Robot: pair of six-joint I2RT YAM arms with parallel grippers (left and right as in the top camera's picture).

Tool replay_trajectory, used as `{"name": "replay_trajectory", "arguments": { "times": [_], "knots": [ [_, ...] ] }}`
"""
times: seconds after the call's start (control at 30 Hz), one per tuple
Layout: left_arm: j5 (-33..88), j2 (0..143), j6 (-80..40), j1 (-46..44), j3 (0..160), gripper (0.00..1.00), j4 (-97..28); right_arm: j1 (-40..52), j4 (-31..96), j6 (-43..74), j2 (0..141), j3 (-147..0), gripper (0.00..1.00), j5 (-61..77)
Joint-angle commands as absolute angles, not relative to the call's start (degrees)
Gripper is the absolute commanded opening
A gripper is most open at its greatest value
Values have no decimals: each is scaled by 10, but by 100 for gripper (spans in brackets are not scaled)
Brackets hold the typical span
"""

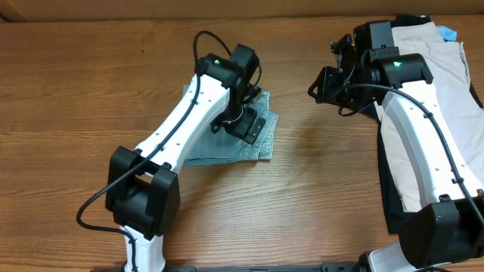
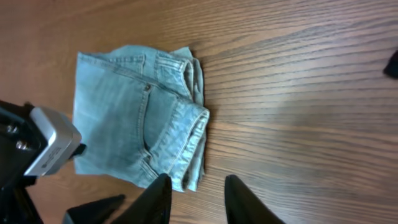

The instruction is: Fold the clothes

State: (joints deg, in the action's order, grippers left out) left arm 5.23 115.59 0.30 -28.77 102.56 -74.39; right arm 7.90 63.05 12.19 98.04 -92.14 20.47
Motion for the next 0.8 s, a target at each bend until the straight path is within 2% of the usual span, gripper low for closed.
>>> {"name": "replay_trajectory", "arguments": {
  "times": [0.0,0.23,0.77],
  "knots": [
    [-19,1152,107,-313,1011,100,-735,76,633,119,977,-930,35,193],
    [-30,1152,196,-359,928,100,-671,76,640,117,977,-930,40,193],
    [-104,1166,155,-386,770,100,-454,76,644,115,977,-930,44,189]
  ]
}}
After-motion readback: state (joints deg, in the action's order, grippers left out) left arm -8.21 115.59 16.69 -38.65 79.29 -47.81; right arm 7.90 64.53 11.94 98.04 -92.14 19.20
